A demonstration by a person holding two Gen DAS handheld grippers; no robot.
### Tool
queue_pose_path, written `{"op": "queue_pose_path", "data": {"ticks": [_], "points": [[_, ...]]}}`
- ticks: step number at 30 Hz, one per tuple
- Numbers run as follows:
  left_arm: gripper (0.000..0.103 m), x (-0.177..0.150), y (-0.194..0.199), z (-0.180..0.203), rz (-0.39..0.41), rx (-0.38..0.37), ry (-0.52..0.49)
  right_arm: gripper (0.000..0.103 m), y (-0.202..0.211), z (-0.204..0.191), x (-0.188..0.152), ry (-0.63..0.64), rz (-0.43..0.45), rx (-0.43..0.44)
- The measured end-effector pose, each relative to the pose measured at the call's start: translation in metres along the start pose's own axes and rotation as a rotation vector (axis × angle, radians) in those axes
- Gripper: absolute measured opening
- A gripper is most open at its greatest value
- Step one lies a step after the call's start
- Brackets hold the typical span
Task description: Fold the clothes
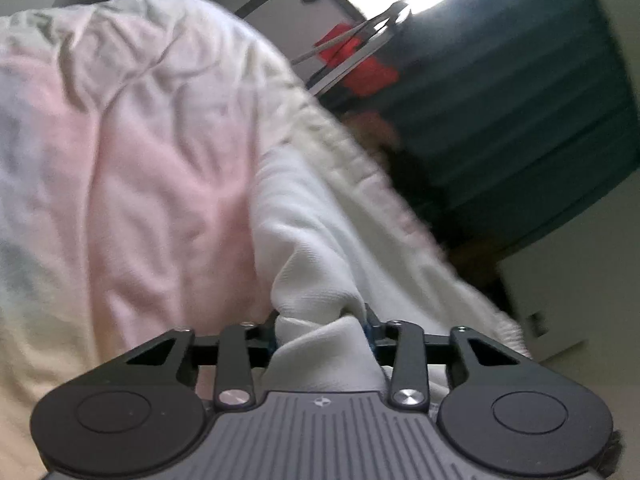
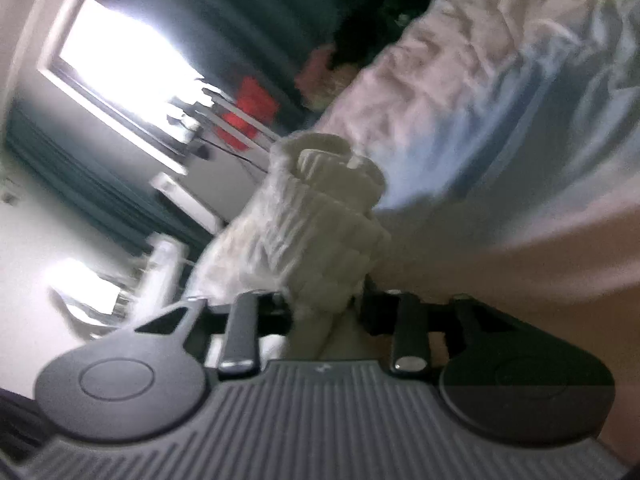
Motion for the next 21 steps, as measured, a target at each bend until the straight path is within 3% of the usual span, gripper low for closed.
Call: {"op": "queue_pose_path", "data": {"ticks": [5,11,17,21], "points": [[0.035,0.016,0.004,0.046,0.026,-0.08,0.019,0.029,0.019,-0.022,0.036,0.004,0.076,0.08],[0.035,0.016,-0.037,0.138,0.0,-0.16,-0.032,0.028,0.042,-0.02,0.109,-0.017,0.178,0.101],[0.035,0.004,-0.159,0.274,-0.037,-0.273,-0.117,0.028,0.064,0.01,0.234,0.019,0.353,0.022],[0.035,-0.024,-0.259,0.363,-0.053,-0.281,-0.222,0.028,0.058,0.046,0.305,0.001,0.466,-0.092]]}}
Point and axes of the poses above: each gripper's, at about its wrist camera, not at the fingertips, and y roughly against the way its jaws point, z to its right, x to its top, the point moved 4 cm from there along -y, roughly the way its jaws point, and after that the axes turned 4 degrees about z, right-handed, at the moved point
